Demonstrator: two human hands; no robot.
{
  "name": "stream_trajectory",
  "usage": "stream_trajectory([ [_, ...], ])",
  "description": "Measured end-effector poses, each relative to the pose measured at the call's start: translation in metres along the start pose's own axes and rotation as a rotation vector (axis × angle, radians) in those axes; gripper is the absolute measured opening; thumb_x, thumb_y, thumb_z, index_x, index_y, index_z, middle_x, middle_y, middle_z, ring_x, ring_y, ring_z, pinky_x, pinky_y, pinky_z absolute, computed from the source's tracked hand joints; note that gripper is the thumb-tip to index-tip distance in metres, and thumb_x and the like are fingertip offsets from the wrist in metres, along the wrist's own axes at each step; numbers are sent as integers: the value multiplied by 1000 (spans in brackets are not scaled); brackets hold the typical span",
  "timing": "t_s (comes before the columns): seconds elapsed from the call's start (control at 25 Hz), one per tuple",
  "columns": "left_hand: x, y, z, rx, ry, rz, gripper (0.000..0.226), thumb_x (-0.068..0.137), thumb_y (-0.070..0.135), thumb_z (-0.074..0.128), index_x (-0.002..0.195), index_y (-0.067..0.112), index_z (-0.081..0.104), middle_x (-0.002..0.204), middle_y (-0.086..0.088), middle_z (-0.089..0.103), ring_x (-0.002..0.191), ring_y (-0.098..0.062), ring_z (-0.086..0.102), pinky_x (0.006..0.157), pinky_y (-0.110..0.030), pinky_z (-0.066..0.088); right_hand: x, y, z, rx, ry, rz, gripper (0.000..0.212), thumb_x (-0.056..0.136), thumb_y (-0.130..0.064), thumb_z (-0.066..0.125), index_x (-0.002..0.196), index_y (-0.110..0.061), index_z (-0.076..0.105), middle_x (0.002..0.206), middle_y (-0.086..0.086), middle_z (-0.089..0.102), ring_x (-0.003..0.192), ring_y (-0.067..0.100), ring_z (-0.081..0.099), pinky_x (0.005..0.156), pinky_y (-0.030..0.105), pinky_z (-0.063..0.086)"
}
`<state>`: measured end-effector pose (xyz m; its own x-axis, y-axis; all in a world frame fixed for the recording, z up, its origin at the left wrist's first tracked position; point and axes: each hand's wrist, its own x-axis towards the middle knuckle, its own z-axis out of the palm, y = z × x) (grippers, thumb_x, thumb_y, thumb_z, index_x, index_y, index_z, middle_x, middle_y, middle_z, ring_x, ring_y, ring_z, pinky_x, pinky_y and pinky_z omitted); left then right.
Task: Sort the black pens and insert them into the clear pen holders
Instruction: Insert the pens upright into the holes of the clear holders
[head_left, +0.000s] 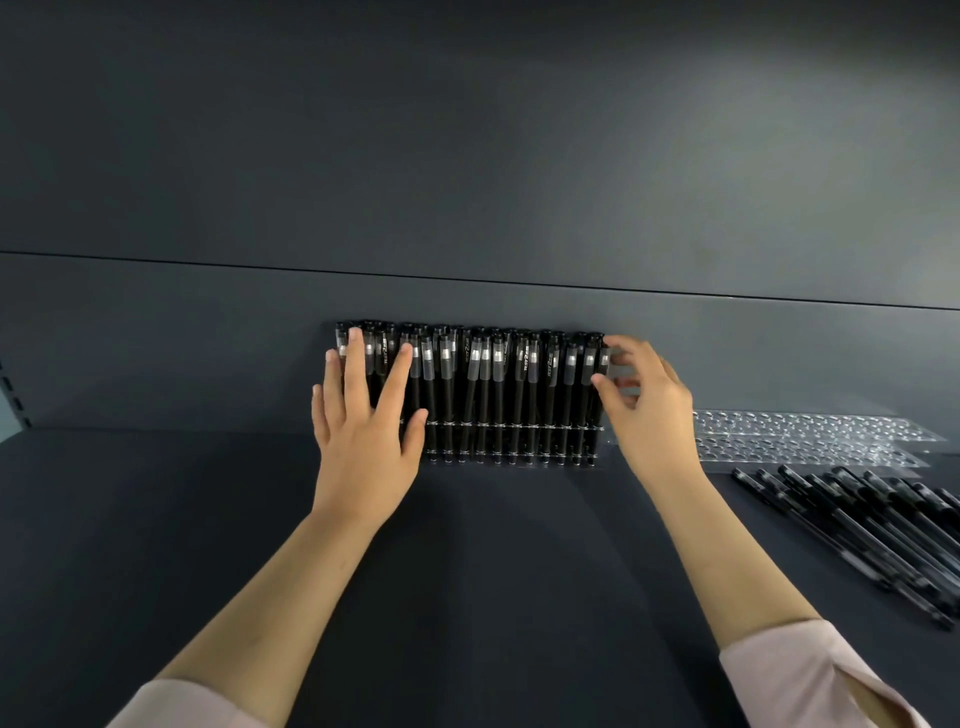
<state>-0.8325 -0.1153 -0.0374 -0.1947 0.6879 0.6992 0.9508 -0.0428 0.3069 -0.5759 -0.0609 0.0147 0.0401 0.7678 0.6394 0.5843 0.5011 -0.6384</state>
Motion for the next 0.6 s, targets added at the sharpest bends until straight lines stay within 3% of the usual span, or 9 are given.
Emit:
stream_trajectory([
  [0.12, -1, 3, 2, 73, 20, 50, 65, 96, 35, 49, 154, 27, 21, 162, -12, -11, 148, -40, -9, 116, -59, 0, -4, 1, 5, 14, -26, 9, 39, 92, -19, 63, 127, -29, 53, 115, -5, 58, 88, 3, 59, 73, 4, 42],
  [0.24, -1, 2, 7, 94, -58, 116, 69, 97, 39, 44, 156, 28, 9, 161, -9, -19, 148, -36, -14, 118, -56, 7, -9, -2, 10, 35, 7, 27, 40, 92, -17, 63, 129, -30, 52, 114, -6, 57, 85, -1, 58, 69, 1, 41],
  [0.44, -1, 0, 9, 116, -87, 104, 71, 98, 42, 44, 156, 28, 4, 161, -8, -20, 147, -38, -16, 117, -54, 1, -10, -1, 11, 11, 7, 52, 48, 93, -18, 62, 136, -31, 46, 117, -3, 55, 85, 1, 58, 80, 25, 50],
  [0.6, 0, 7, 0, 225, -54, 126, 67, 96, 44, 44, 155, 24, 21, 163, -14, -2, 147, -44, -3, 114, -61, 2, -16, -11, 8, -115, -2, -21, 52, 91, -24, 64, 137, -31, 43, 127, -1, 51, 108, 18, 56, 84, 35, 52],
])
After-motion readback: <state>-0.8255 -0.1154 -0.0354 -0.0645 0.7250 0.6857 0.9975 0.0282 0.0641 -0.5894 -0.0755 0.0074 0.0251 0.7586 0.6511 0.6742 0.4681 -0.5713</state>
